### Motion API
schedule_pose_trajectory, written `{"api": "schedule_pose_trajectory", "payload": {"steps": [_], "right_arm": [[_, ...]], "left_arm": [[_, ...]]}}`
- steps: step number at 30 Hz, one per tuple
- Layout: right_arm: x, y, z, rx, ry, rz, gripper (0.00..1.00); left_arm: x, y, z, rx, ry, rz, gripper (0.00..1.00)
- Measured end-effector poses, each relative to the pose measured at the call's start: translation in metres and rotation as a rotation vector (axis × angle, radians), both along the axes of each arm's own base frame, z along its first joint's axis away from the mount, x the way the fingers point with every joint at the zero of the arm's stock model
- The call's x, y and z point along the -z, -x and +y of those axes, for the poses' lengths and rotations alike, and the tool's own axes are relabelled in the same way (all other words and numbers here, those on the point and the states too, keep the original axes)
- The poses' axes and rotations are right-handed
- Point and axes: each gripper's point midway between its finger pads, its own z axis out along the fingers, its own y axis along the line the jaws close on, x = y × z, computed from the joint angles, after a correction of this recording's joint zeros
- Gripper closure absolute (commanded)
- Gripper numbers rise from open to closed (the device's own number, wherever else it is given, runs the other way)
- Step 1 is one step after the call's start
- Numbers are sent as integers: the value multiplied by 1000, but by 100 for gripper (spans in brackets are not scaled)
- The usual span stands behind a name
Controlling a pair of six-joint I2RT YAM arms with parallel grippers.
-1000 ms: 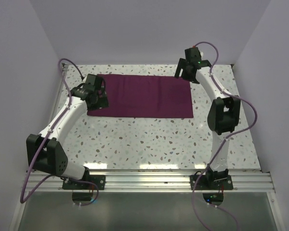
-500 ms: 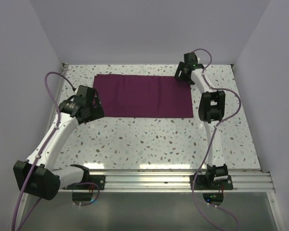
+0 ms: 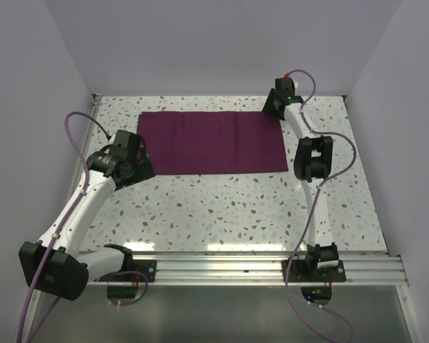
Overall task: Open and lay out the surgical kit
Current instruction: Open the surgical kit at the center of the board.
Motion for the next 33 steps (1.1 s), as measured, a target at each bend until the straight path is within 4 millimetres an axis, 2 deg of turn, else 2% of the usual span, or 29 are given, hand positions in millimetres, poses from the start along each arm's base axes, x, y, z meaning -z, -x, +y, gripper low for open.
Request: {"api": "schedule_pose_trajectory", "payload": {"steps": [2,9,10,12,13,26,29,33], "right_arm": [[2,-2,-1,0,0,-5,53],[5,-3,-7,14,3,-6,72],[5,-4,-9,18,7,-7,79],[6,-3,-11,24,19,-9,86],[6,-3,-12,25,24,-8,98],[-1,13,-16,30,45,21,100],[-13,20,-15,27,46,24,100],[-38,23,-7,16,45,-2,100]], "left_arm": [[1,0,0,-1,1,4,6],[6,-2,-1,-1,0,25,6],[7,-2,-2,-1,0,27,6],[7,-2,-2,0,1,27,6],[7,-2,-2,0,1,27,6],[1,0,-1,9,4,4,6],[-3,1,-1,16,4,-12,6],[-7,2,0,29,3,-26,5]]}}
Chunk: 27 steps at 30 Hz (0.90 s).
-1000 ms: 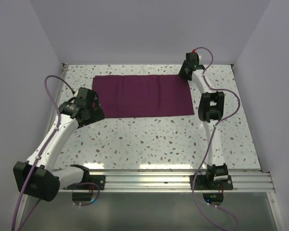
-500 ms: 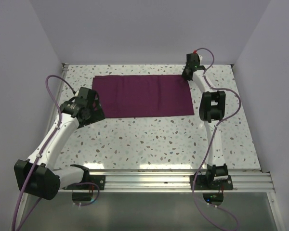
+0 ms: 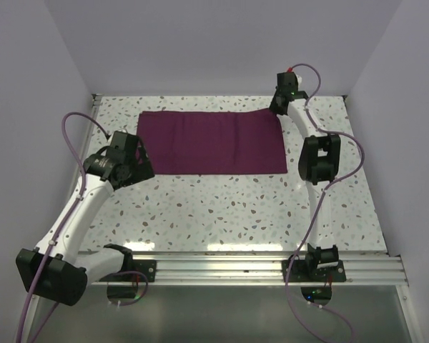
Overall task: Open and lay out the surgical kit
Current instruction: Open the surgical kit at the center of the board.
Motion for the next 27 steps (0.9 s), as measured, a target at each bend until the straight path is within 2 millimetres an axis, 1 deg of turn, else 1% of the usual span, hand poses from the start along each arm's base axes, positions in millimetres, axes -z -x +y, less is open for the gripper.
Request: {"api": "schedule_pose_trajectory", "payload": {"steps": [4,6,8,12,16,18,19,20,22,23,24,25,26,27], "right_arm": [[-23,5,9,-13,0,-22,100],[-27,9,13,-20,2,-18,100],[-28,14,14,-20,7,-5,100],[-17,25,13,-12,14,45,100],[-2,40,14,-8,11,103,100],[10,56,17,-14,12,149,100],[16,65,20,-20,15,173,98],[20,70,23,-25,18,189,96],[25,77,34,-45,23,209,97],[26,79,38,-54,25,215,92],[26,81,42,-61,27,219,84],[25,81,45,-69,28,218,69],[24,82,49,-77,27,219,61],[24,83,51,-86,26,221,60]], "left_arm": [[-2,1,0,16,-2,-4,5],[-3,1,0,28,-5,-7,5],[-4,1,0,39,-6,-12,4],[-8,3,0,63,-15,-23,4],[-9,3,0,81,-19,-27,4],[-10,2,-1,86,-18,-32,4],[-10,2,-1,88,-17,-34,4],[-10,2,-1,90,-16,-35,4],[-10,1,-2,96,-15,-37,4],[-10,0,-2,99,-16,-36,4],[-9,-1,-2,102,-18,-35,4],[-9,-2,-2,104,-20,-33,4],[-8,-2,-3,105,-20,-30,4],[-8,-3,-3,105,-21,-29,4]]}}
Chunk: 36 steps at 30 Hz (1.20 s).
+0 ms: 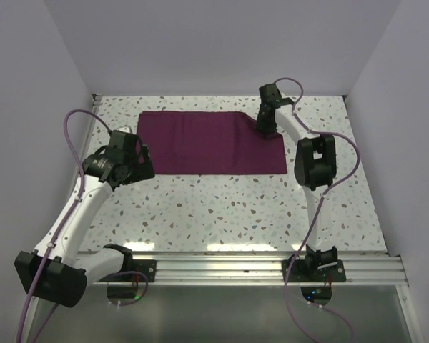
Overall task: Open and lay out the surgical kit
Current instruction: Open the surgical kit at the center of the board.
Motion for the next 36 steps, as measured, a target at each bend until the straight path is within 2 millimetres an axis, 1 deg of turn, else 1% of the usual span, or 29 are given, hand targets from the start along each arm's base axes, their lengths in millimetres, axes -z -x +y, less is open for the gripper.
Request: {"api": "schedule_pose_trajectory", "payload": {"steps": [1,2,3,4,5,7,8,10,11,13,16,18,19,23,25,28,30,34,36], "right_arm": [[-1,1,1,-6,-1,3,60],[-2,1,2,-9,-2,4,69],[-4,0,1,-12,-1,3,74],[-6,0,2,-13,-5,0,76],[-7,-2,2,-15,-9,-4,75],[-8,-1,6,-28,-25,-3,66],[-7,0,7,-36,-29,-3,53],[-5,8,11,-66,-39,8,44],[-5,11,13,-78,-42,13,36],[-8,16,18,-105,-48,15,30],[-19,13,26,-140,-58,-11,28],[-31,6,29,-155,-56,-39,28],[-38,2,30,-159,-56,-51,28],[-74,-31,34,-163,-63,-167,28],[-77,-37,31,-155,-63,-181,28],[-68,-45,19,-129,-50,-174,28],[-53,-48,9,-110,-45,-151,28],[-26,-43,-9,-84,-48,-87,29],[-18,-37,-16,-77,-52,-63,29]], "left_arm": [[0,-1,0,0,0,1,4],[0,-2,-1,0,0,0,4],[1,-3,-1,0,0,0,4],[1,-3,-1,0,0,0,4],[1,-4,-1,-1,0,1,4],[1,-6,-1,-1,-1,2,4],[1,-7,-2,-1,-1,3,4],[1,-11,-3,-3,0,3,5],[1,-13,-3,-4,1,3,5],[0,-18,-5,-7,4,1,5],[0,-23,-7,-18,12,-2,5],[0,-25,-8,-24,17,-2,5],[1,-26,-8,-26,18,0,5],[2,-27,-10,-42,33,3,6],[3,-27,-11,-48,40,4,6],[3,-27,-12,-58,51,4,6],[3,-27,-12,-62,54,4,6],[3,-27,-12,-75,62,4,6],[3,-27,-13,-82,67,3,7]]}}
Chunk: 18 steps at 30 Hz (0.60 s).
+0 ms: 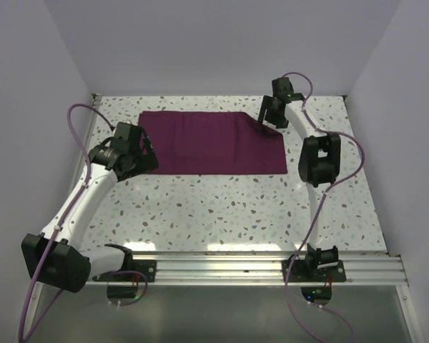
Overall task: Open and lay out the surgical kit
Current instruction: Open the surgical kit at the center of the board.
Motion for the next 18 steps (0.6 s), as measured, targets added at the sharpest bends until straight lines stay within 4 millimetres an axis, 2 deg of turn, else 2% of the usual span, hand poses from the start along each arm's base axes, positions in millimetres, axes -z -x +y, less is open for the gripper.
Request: {"api": "schedule_pose_trajectory", "payload": {"steps": [3,6,13,18], "right_arm": [[8,18,-5,1,3,44,30],[0,27,0,-13,-9,44,30],[-44,22,10,-39,-47,-54,29],[-59,22,11,-44,-55,-81,30]], "left_arm": [[0,0,-1,-7,8,0,7],[0,0,-1,-11,13,0,6],[0,0,-2,-8,15,0,7],[0,0,-3,-7,15,0,7]]}}
